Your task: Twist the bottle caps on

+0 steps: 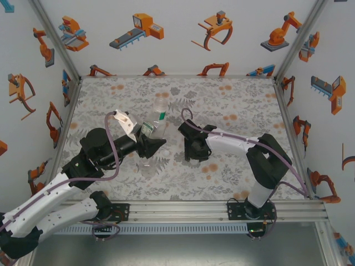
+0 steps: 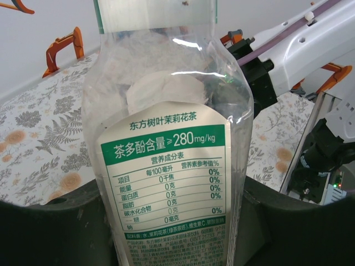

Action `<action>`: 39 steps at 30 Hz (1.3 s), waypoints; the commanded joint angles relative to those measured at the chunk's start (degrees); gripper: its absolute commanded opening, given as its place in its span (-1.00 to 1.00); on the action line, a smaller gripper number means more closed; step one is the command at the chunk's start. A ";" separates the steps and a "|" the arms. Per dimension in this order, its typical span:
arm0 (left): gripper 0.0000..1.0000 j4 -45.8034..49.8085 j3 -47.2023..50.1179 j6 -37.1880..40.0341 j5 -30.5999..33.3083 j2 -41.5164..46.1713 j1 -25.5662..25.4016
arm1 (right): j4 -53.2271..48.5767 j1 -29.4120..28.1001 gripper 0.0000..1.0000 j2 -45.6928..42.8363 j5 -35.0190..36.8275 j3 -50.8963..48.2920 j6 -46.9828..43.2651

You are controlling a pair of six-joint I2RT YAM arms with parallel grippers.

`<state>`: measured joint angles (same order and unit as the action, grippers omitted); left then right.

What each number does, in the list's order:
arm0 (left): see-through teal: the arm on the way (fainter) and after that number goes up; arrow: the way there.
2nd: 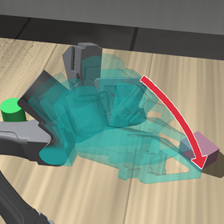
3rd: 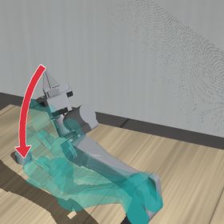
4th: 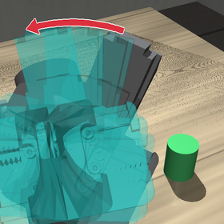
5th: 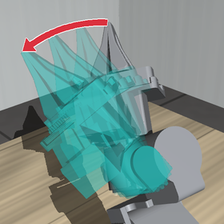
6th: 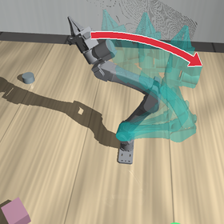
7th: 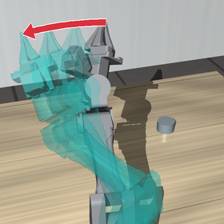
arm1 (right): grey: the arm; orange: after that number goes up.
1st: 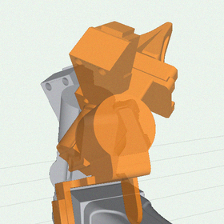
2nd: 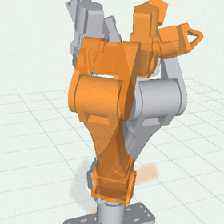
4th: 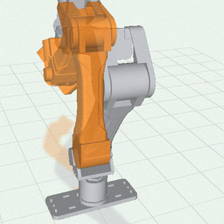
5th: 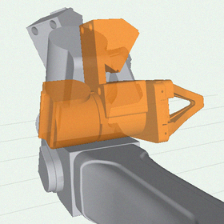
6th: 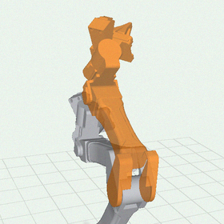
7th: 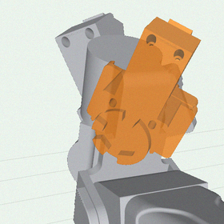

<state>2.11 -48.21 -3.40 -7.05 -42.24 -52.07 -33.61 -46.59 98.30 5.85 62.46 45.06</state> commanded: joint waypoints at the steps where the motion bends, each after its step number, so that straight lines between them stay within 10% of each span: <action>1: -0.49 -2.37 0.17 -0.82 0.04 0.14 0.04 | -0.79 0.14 0.02 -0.88 0.74 1.46 0.24; 25: -0.49 -2.45 0.28 -0.69 0.35 -0.28 0.13 | 1.94 0.11 0.00 2.58 -0.57 -1.09 0.82; 39: -0.49 -2.35 0.09 -0.59 0.46 -0.62 0.22 | 7.16 0.48 -0.54 0.09 -3.49 -3.27 2.48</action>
<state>2.11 -48.21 -3.40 -6.83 -42.83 -52.07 -28.84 -46.57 100.14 4.05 60.53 46.63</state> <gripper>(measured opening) 0.535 0.242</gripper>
